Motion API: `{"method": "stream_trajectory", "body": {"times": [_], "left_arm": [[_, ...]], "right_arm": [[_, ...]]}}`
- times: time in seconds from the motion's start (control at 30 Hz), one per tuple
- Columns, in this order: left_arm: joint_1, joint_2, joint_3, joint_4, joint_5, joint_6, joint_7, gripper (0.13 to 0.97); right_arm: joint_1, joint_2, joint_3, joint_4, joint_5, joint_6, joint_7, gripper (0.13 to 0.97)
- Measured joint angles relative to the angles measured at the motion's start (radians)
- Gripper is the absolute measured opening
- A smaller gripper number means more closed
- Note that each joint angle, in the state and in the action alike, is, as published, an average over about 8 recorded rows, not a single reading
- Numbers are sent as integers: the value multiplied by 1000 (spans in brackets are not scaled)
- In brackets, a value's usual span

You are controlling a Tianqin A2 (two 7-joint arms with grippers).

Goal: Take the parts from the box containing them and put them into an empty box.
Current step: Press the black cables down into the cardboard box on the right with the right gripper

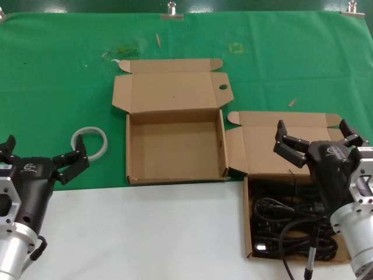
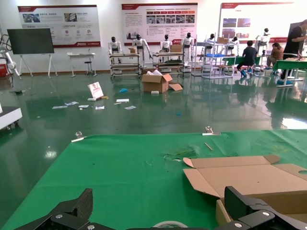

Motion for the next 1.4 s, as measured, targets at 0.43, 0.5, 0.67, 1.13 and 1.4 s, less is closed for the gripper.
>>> {"method": "stream_trajectory", "body": {"times": [0.43, 0.5, 0.67, 1.13, 1.4], "left_arm": [[0, 0, 0, 0, 0, 0, 0, 965], [0, 0, 0, 0, 0, 0, 0, 965], [0, 0, 0, 0, 0, 0, 0, 965], [0, 0, 0, 0, 0, 0, 0, 965], [0, 0, 0, 0, 0, 0, 0, 965]], "right_arm": [[0, 0, 0, 0, 0, 0, 0, 966], [0, 0, 0, 0, 0, 0, 0, 966], [0, 0, 0, 0, 0, 0, 0, 966], [-12, -2, -59, 9, 57, 65, -11, 966], [-34, -4, -175, 47, 215, 203, -120, 966]]}}
